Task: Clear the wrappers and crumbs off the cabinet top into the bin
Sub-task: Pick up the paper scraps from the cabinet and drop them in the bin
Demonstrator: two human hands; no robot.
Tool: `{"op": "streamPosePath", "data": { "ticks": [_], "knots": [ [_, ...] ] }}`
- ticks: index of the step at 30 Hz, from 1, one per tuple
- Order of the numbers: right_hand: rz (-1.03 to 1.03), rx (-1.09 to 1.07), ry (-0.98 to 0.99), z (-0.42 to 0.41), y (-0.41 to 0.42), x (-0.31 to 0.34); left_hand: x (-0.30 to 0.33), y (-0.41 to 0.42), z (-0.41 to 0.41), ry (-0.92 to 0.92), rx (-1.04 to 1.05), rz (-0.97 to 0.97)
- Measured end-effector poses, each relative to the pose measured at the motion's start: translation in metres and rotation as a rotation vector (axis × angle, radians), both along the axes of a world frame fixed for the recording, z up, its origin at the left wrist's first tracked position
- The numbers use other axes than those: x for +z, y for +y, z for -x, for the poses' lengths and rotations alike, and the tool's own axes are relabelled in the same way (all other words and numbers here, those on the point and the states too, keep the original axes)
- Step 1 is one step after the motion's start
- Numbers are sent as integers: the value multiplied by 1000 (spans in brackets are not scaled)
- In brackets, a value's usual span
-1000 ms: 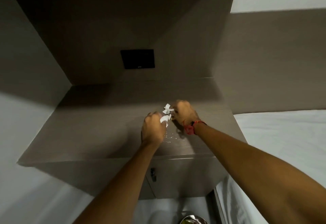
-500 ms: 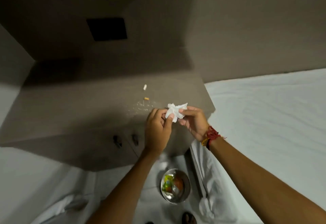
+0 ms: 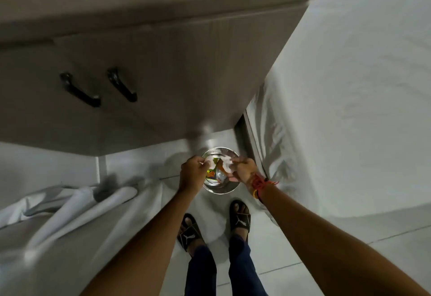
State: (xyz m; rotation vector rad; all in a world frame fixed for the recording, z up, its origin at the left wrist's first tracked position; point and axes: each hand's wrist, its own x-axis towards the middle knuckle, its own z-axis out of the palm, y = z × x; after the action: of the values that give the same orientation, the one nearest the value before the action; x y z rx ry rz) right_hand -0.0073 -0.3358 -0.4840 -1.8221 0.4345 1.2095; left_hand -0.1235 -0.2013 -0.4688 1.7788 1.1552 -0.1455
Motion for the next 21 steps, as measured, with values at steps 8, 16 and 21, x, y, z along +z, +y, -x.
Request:
{"op": "streamPosePath", "data": {
  "ticks": [8, 16, 21],
  "knots": [
    [235, 453, -392, 16, -27, -22, -41, -17, 31, 11, -5, -70],
    [-160, 603, -1031, -26, 66, 168, 140, 38, -29, -548, 133, -311],
    [-463, 518, -1406, -56, 139, 303, 278, 99, -74, -860, 186, -557]
  ]
}}
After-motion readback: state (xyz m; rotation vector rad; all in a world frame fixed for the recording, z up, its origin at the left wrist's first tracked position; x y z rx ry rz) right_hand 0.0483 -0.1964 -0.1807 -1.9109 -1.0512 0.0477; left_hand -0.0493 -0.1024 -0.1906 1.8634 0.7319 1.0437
